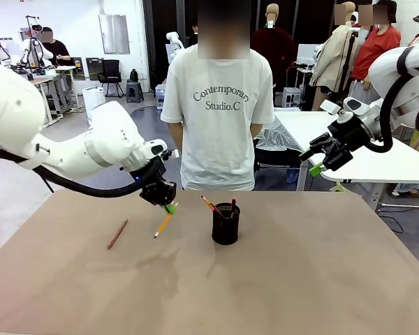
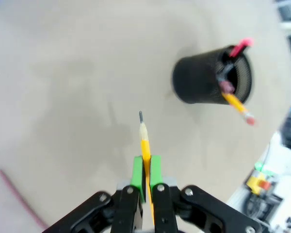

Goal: Place the pens into the pen holder.
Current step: Pick up a writing instrument from the table and place it into the Pen holder.

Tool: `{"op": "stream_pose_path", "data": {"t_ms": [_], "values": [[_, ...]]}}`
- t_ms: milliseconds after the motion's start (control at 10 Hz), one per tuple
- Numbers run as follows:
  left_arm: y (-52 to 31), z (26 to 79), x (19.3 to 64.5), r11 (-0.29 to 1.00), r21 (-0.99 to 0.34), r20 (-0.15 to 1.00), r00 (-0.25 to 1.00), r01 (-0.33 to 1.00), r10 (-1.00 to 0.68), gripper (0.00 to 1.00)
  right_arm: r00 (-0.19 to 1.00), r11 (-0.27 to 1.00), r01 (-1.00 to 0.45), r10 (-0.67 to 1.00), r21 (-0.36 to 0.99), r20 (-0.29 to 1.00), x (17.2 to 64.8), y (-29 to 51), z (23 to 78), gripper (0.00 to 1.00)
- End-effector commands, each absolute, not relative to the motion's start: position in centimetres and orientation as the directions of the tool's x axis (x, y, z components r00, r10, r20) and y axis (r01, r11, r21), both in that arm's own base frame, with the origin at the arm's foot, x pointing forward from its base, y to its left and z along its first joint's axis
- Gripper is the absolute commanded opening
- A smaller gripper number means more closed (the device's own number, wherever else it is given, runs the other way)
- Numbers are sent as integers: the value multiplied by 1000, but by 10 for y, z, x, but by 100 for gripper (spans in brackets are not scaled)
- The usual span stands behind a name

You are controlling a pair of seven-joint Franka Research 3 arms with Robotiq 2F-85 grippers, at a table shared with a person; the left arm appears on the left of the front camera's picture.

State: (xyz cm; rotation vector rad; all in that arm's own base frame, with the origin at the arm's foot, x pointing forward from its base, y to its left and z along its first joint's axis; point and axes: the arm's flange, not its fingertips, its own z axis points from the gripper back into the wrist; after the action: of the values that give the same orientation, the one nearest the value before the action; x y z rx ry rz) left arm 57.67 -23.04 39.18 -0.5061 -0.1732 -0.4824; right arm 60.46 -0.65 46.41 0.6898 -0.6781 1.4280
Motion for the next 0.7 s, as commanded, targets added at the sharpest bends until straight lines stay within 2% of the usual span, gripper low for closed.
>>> {"op": "stream_pose_path", "data": {"t_ms": [0,300,600], "values": [[-202,399,550,592,-508,445,779,626,-442,0,24,25,-1000,641,11,767,604,-6,467,100],[-177,417,542,321,-574,666,657,754,-353,0,24,25,-1000,641,11,767,604,-6,467,100],[-173,429,532,265,-489,833,535,831,-140,0,24,25,-1000,641,11,767,604,-6,467,100]]}}
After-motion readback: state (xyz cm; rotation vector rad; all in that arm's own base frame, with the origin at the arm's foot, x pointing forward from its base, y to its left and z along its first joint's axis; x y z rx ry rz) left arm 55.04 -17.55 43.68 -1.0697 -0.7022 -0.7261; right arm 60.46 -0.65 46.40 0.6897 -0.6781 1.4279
